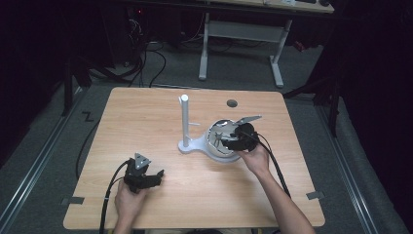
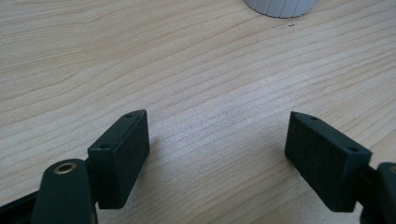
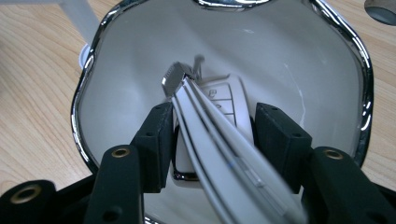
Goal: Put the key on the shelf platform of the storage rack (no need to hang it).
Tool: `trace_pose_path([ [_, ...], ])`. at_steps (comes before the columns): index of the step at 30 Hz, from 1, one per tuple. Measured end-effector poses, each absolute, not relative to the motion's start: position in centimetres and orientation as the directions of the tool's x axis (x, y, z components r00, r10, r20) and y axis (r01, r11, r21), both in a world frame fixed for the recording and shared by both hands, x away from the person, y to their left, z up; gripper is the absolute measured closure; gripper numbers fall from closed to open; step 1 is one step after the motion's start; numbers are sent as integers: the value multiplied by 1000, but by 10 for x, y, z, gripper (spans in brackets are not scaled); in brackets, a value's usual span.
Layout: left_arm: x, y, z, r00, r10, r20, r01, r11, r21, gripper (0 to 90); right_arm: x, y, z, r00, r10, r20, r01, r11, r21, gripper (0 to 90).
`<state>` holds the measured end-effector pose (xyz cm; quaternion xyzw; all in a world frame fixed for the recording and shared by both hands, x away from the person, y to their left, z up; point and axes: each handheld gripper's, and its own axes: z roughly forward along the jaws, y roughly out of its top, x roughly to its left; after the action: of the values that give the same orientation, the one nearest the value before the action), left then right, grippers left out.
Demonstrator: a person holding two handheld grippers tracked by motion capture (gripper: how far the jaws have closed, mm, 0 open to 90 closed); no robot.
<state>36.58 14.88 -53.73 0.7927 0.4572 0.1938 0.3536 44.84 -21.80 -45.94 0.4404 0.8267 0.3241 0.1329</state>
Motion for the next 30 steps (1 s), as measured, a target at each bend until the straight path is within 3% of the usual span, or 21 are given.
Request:
trace_pose_path([
  [12,366,149,-537,507,862,-16,587,-332,738,224,442,-227,-449,-582,811,63,604,379,701,452],
  [30,366,149,-537,506,862,-16,588,-331,738,224,426,-255,-428,-544,837,60,577,321,750,492],
])
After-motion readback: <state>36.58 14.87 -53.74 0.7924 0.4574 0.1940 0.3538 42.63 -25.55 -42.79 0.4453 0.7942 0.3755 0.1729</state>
